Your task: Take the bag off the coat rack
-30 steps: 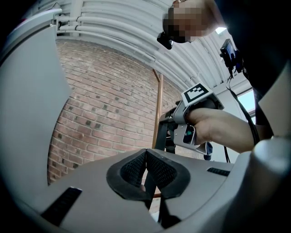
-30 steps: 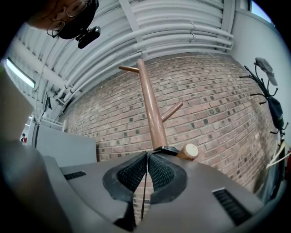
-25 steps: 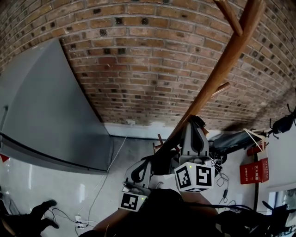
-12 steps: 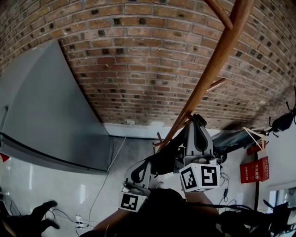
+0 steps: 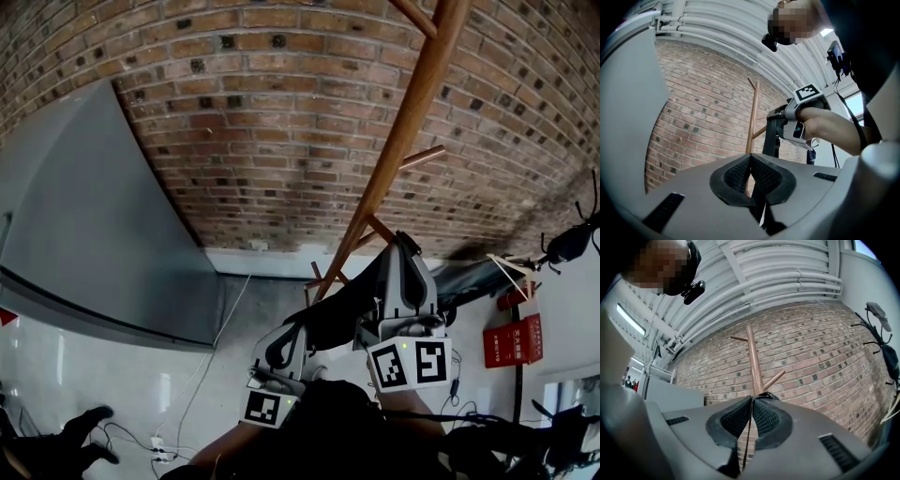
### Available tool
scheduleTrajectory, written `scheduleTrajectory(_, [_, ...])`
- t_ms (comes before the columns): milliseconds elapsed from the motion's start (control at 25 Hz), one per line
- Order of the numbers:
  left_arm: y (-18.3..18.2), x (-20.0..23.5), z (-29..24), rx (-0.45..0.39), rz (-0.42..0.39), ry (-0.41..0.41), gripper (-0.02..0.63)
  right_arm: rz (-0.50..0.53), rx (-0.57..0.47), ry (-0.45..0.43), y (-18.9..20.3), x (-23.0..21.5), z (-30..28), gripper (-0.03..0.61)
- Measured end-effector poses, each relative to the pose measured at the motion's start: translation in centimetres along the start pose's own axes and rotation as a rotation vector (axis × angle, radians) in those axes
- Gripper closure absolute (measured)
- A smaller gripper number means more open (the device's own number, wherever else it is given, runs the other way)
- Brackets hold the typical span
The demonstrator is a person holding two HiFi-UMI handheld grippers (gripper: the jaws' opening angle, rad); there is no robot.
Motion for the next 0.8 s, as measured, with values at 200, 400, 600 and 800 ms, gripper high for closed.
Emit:
scheduleTrajectory(200, [0.0,-0.8,-0.4,-0.006,0.008,0.01,0.597,0.018,-0.012,-0.016,-0.5,0.0,0.9,0.556])
scheduleTrajectory(400, [-0.1,-1.6,-0.8,-0.014,0.0,0.024,0.597,0.024,-0.031,-0.018,-1.2,-0.6,1.9,0.557])
scheduleTrajectory(600, [-0.1,-2.4,-1.3,-0.011,0.008,0.049,0.597,0.029,-0.039,-0.004,-1.6,-1.3,2.9,0.555])
scheduleTrajectory(800, [-0.1,-2.8,-1.8,-0.016,0.012,0.061,0.597,0.033,-0.023,-0.009,-1.1,-1.5,3.8,0.556])
Point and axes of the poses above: the fingertips, and each gripper's own axes: z backward along the fingers, x to its left, y out of its underside, the point moved 7 cm from there along z, backward along the fingers, and after that the axes turned 9 degrees about x, right-handed, at the moved point
